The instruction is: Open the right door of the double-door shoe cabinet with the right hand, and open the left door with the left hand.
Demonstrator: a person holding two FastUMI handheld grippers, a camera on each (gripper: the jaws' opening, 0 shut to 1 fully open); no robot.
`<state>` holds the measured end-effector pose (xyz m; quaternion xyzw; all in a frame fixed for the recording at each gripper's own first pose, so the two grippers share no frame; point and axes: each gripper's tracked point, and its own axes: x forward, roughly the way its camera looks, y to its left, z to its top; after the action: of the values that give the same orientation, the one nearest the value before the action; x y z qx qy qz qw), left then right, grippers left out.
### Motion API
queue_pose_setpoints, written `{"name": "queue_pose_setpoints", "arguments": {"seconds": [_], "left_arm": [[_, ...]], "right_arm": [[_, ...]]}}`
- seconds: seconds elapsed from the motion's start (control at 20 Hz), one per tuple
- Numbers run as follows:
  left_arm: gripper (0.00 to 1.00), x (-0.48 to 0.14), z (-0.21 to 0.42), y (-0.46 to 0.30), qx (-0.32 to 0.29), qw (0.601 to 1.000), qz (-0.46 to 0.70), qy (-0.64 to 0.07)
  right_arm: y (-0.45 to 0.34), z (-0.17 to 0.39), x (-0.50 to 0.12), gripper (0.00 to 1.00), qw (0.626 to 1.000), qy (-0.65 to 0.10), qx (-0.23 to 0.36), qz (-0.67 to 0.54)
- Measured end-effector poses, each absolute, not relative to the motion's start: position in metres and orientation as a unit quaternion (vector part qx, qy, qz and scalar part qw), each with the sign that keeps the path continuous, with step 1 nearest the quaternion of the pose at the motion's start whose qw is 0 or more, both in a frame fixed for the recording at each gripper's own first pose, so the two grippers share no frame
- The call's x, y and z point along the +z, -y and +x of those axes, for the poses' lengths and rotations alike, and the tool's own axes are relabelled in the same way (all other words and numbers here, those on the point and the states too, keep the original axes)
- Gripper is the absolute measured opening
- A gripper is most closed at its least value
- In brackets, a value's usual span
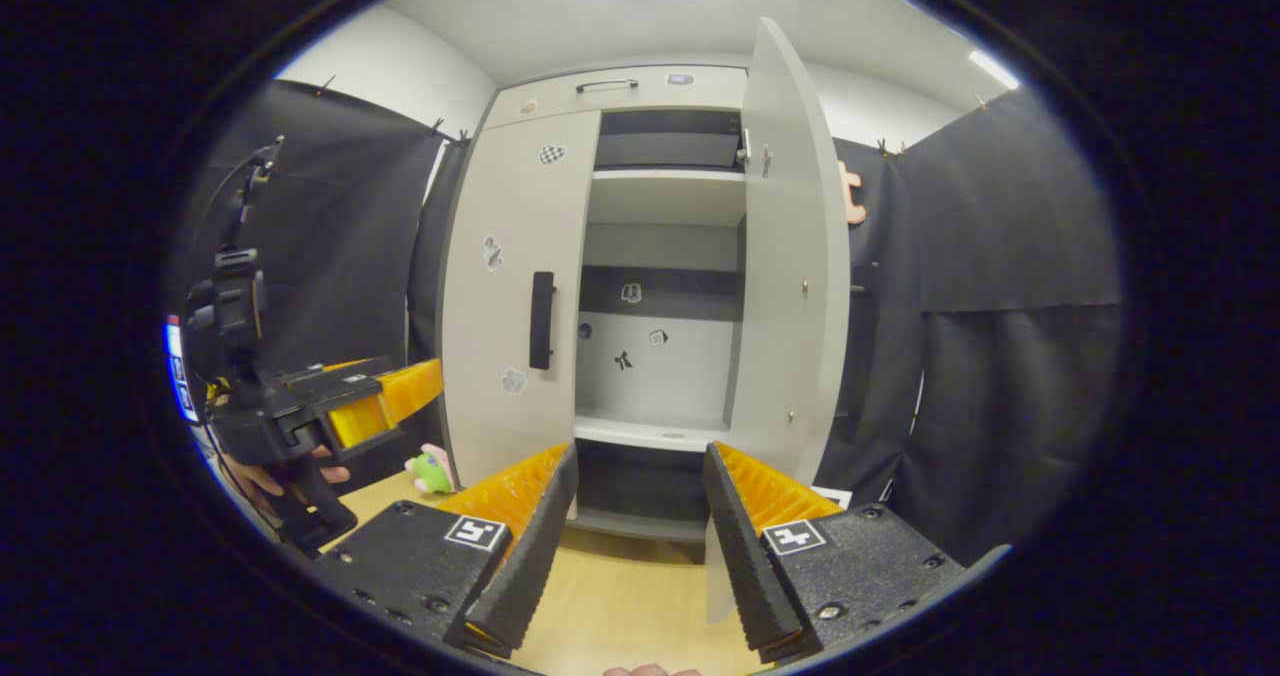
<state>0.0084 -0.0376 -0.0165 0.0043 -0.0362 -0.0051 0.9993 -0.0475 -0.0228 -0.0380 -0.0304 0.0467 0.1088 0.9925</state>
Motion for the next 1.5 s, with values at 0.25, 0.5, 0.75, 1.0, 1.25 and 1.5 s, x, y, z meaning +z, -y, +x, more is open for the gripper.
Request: {"name": "queue_pose_setpoints", "arguments": {"seconds": [0.25, 0.5, 0.75, 1.0, 1.25, 1.5], "left_arm": [[0.95, -0.008, 0.091, 0.043, -0.007, 0.999, 0.023, 0.028], [0.95, -0.008, 0.158, 0.045, -0.004, 1.0, 0.014, 0.013], [0.95, -0.007, 0.19, 0.045, 0.01, 1.0, 0.027, 0.004], [0.95, -0.008, 0.201, 0.043, 0.019, 0.999, 0.039, -0.005], [0.93, -0.008, 0.201, 0.042, 0.024, 0.999, 0.043, -0.007], [0.71, -0.008, 0.198, 0.039, 0.02, 0.999, 0.028, -0.004]], "right_arm": [[0.03, -0.055, -0.051, 0.79, 0.991, -0.062, 0.119, -0.015], [0.061, -0.058, -0.05, 0.79, 0.995, -0.055, 0.084, -0.007], [0.08, -0.054, -0.055, 0.79, 0.996, -0.064, 0.063, 0.016], [0.085, -0.045, -0.059, 0.83, 0.995, -0.069, 0.059, 0.035], [0.087, -0.039, -0.058, 0.79, 0.996, -0.066, 0.055, 0.036], [0.085, -0.037, -0.06, 0.83, 0.996, -0.067, 0.058, 0.032]]}}
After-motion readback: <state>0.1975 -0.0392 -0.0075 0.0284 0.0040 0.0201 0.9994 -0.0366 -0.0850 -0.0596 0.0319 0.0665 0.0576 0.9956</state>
